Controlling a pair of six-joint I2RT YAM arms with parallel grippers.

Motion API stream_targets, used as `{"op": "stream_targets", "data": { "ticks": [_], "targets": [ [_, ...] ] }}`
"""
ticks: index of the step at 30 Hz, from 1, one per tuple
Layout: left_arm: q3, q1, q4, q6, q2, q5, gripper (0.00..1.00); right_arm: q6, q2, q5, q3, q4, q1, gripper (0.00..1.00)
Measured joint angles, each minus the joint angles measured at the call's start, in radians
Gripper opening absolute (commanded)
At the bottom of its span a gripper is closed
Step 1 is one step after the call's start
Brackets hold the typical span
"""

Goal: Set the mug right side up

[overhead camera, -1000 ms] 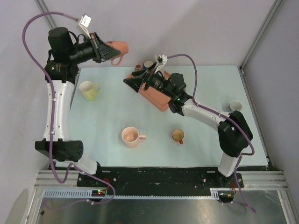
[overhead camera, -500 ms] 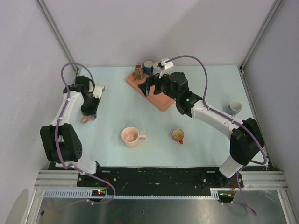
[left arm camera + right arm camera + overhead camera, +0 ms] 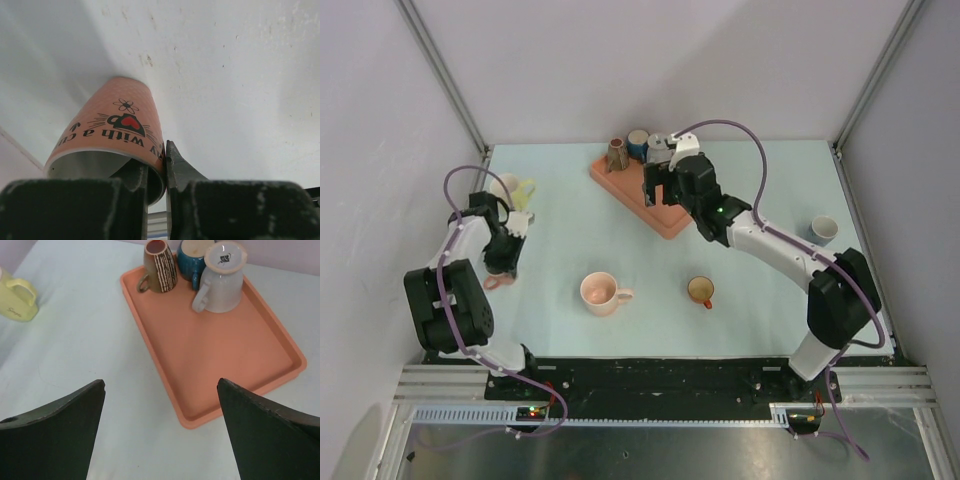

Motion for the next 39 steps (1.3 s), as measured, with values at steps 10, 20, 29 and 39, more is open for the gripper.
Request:
{"op": "stream_targets", "data": {
  "ticks": [10,20,29,39],
  "targets": [
    [-0.001,0.036,0.058,0.02,0.0,0.051,0.73,0.001,0.266,0.129,0.352,-0.201,-0.033,0.99],
    [0.035,0.036,0.064,-0.015,-0.059,0.051,0.85,-0.02,0.723,0.233,0.882,-0.32,-0.097,0.99],
    [0.061,0.036,0.068,-0.036,-0.074,0.043,0.85,0.047,0.874,0.193,0.989,-0.298,-0.143,0.99],
    [0.093,0.036,0.071,-0.041,-0.064,0.04,0.85,0.154,0.924,0.04,1.075,-0.178,-0.219,0.93]
  ]
}}
